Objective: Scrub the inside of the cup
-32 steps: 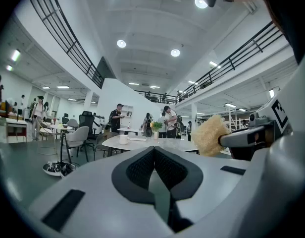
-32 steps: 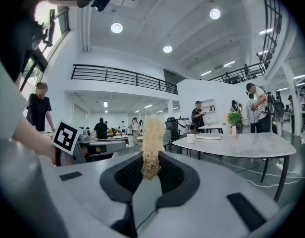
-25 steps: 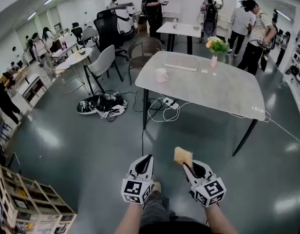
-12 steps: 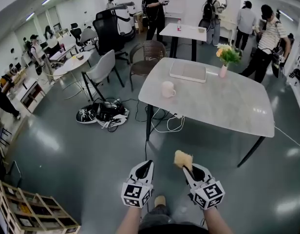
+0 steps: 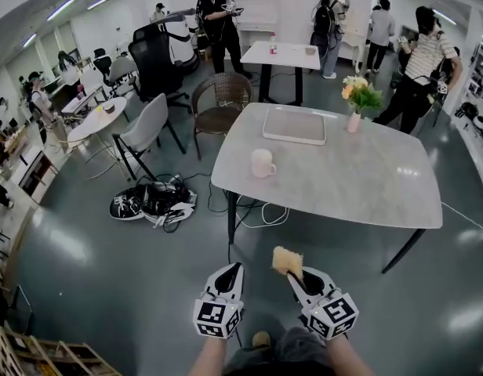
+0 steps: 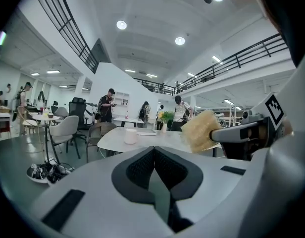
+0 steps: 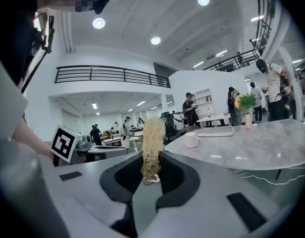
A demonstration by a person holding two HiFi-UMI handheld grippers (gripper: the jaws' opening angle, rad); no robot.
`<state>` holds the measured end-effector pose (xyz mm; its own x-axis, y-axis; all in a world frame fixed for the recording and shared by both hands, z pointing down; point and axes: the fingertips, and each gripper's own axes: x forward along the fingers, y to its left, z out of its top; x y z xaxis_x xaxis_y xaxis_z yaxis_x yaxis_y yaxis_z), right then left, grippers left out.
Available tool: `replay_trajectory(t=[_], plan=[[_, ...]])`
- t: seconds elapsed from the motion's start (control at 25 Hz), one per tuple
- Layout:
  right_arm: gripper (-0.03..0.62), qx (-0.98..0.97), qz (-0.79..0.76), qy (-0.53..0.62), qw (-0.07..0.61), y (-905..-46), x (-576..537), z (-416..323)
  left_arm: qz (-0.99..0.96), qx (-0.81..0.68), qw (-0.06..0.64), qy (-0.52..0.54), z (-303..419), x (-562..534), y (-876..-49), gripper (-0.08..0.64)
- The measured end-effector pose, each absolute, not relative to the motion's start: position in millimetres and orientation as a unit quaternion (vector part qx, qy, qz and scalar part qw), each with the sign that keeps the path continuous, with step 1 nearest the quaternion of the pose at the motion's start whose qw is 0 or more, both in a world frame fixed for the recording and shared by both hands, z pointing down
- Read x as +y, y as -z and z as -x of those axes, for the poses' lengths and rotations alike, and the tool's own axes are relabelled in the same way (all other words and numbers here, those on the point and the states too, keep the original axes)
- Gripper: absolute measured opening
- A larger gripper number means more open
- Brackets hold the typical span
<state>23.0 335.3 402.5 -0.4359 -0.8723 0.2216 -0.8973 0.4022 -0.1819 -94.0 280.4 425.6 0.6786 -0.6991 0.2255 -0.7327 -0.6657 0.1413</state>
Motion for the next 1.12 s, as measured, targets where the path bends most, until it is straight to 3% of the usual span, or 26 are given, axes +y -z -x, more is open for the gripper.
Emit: replay_trajectory(t=[1.12], plan=[[0.067,-0.884,-0.433,-0.168,0.046,-426,115,-103,-0.9,-0.398,0.156,-0.082,-22,85,-455,0.014]])
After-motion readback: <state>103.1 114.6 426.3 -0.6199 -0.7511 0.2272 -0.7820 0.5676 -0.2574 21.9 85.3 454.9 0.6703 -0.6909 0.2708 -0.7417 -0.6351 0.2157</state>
